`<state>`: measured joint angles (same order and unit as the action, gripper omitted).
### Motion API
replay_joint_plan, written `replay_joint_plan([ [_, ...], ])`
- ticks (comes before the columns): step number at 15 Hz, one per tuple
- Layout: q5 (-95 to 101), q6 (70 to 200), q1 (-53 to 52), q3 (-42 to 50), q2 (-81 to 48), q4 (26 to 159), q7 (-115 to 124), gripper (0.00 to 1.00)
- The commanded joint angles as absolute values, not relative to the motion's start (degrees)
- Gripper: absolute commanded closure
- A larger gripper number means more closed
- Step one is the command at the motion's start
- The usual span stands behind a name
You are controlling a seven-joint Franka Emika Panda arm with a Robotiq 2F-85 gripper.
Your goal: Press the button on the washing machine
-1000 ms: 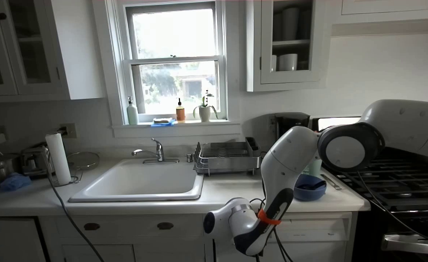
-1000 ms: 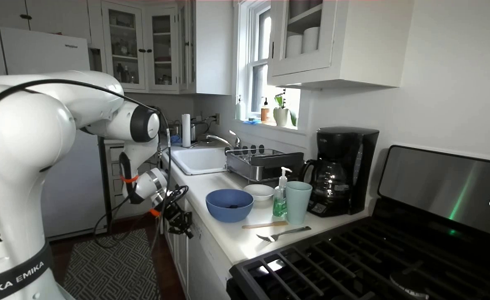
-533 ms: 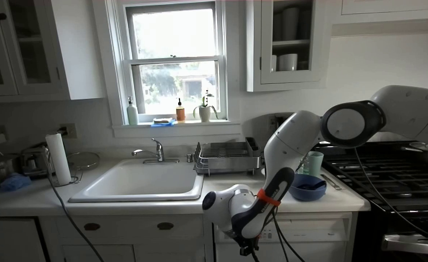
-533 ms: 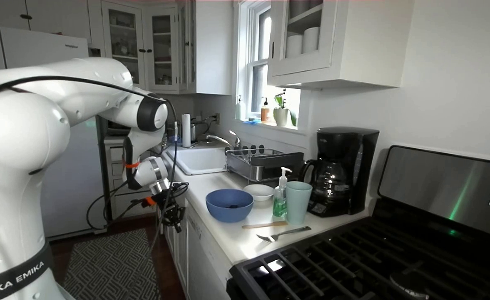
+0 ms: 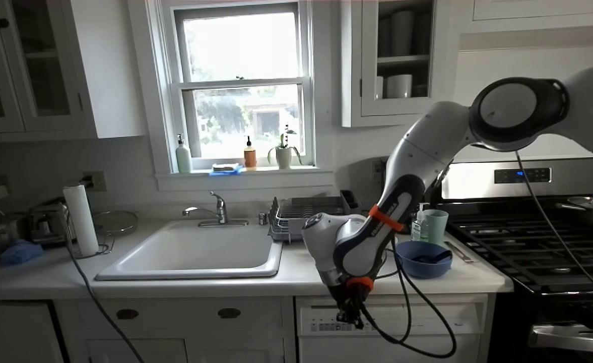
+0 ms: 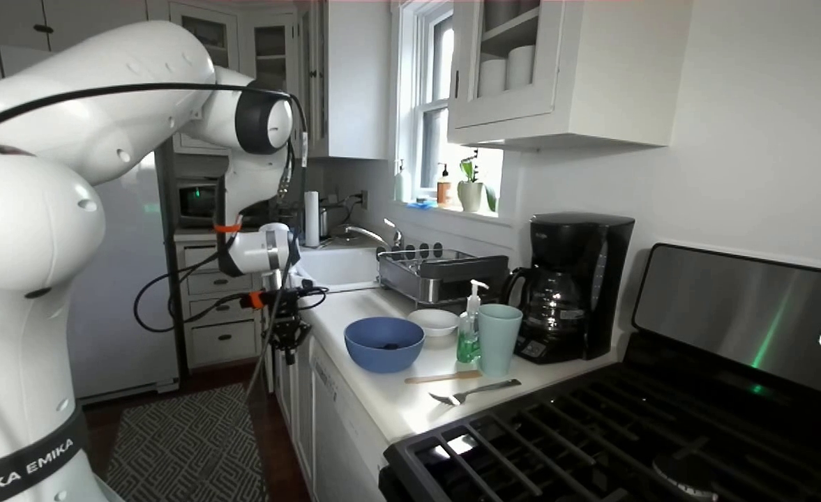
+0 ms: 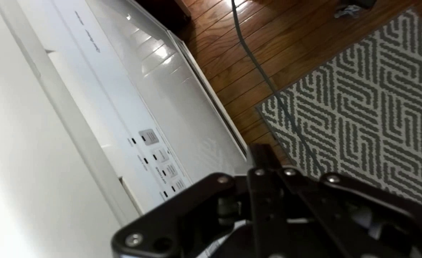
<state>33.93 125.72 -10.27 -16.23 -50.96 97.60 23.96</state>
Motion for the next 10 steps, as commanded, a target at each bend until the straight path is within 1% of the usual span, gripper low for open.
replay_joint_plan([
  [1, 20.92, 131.54, -7.42, -16.06, -38.32, 110.86, 14.01, 1.00],
  [5, 7.50, 133.21, -5.46, -15.92, -29.74, 117.19, 5.44, 1.00],
  [10, -2.22, 139.84, -4.55, -11.70, -20.50, 123.54, 6.80, 1.00],
])
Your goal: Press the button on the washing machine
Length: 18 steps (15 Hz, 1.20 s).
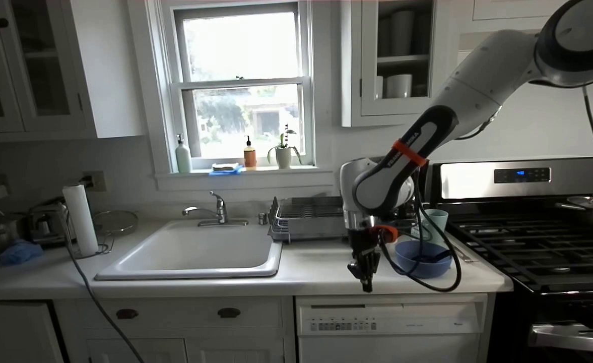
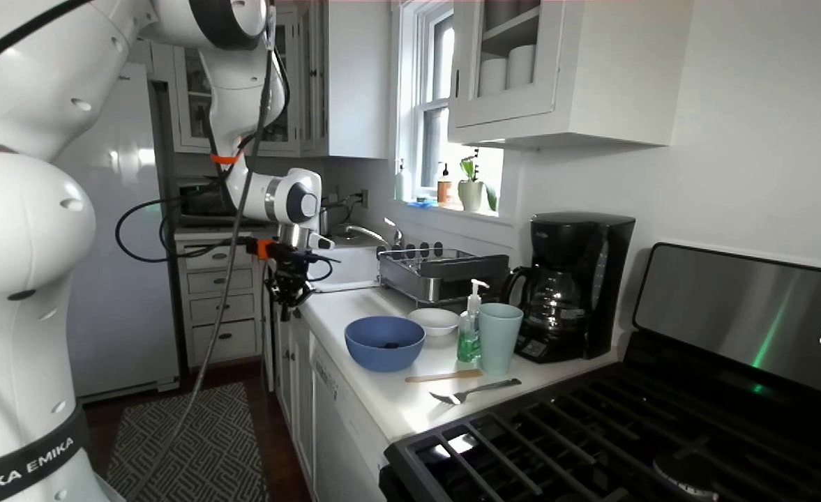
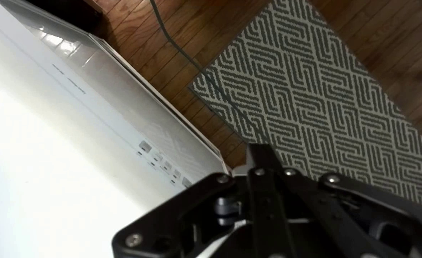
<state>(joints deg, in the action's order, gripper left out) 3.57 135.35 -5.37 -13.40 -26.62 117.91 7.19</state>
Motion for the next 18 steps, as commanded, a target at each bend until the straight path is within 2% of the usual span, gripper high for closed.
replay_joint_plan([
  [1, -2.58, 141.82, -5.40, -10.27, -19.20, 124.38, 8.99, 1.00],
  [2, -3.11, 143.27, -5.79, -9.39, -18.00, 125.16, 10.01, 1.00],
  [3, -3.14, 144.09, -6.33, -8.44, -16.71, 125.74, 11.75, 0.78],
  [5, -1.34, 147.03, -8.05, -6.25, -14.39, 127.47, 17.77, 0.68],
  [13, 13.59, 146.42, -14.55, -2.30, -5.41, 133.97, 40.91, 0.13],
  [14, 9.88, 145.19, -12.47, -3.43, -9.33, 130.00, 35.38, 0.30],
  [17, 12.01, 145.31, -13.12, -3.93, -7.09, 132.04, 38.99, 0.13],
  [18, 12.07, 145.31, -13.09, -3.95, -6.88, 132.21, 39.06, 0.13],
])
